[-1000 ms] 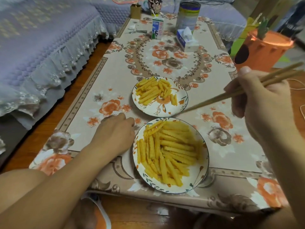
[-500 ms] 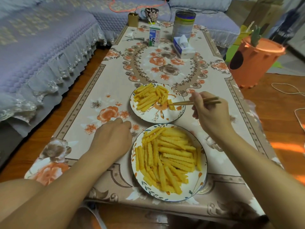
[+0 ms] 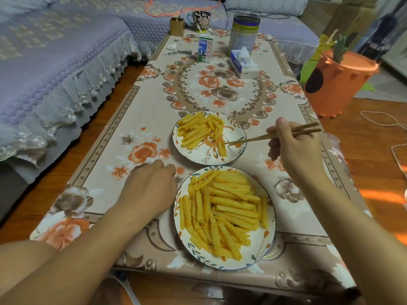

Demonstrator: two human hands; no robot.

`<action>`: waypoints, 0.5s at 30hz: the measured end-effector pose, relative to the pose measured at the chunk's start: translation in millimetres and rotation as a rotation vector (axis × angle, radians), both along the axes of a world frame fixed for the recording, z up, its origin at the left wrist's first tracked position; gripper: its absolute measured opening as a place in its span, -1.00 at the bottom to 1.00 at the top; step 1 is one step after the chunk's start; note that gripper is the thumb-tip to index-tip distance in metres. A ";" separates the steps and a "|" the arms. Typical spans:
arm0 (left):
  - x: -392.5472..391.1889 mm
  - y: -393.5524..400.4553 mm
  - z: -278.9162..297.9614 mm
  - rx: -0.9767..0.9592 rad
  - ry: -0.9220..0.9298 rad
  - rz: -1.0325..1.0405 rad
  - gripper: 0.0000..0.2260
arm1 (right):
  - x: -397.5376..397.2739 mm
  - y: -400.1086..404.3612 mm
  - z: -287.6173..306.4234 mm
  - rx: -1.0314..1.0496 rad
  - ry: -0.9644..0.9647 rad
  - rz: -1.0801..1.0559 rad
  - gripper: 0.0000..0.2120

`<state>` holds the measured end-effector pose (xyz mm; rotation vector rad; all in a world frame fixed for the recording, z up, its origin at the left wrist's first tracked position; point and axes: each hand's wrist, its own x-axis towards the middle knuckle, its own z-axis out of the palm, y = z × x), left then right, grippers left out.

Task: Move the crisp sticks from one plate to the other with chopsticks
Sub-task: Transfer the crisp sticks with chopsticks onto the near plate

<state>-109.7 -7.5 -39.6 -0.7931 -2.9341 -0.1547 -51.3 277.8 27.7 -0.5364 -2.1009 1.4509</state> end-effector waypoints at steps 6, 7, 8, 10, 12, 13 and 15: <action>0.9 1.7 1.7 0.013 0.002 0.025 -0.76 | -2.2 -9.2 -1.5 0.156 -0.048 0.091 -0.65; 1.1 1.8 1.5 0.012 -0.002 0.027 -0.75 | -1.0 -10.3 -1.8 0.169 -0.059 0.120 -0.64; 1.3 2.4 1.8 0.008 -0.004 0.026 -0.75 | 0.6 -11.0 -2.1 0.177 -0.070 0.145 -0.63; 2.2 3.0 3.6 0.004 -0.012 0.028 -0.74 | 4.6 -13.1 0.6 0.156 -0.053 0.148 -0.59; 2.8 3.3 6.0 0.000 -0.017 0.030 -0.74 | 9.9 -14.8 12.2 0.073 0.016 0.077 -0.54; 2.6 3.2 7.1 -0.008 -0.021 0.035 -0.73 | 14.1 -15.7 21.5 0.010 0.052 0.042 -0.52; 1.7 2.7 8.3 -0.026 -0.030 0.044 -0.72 | 24.9 -19.6 42.7 -0.134 0.090 0.043 -0.49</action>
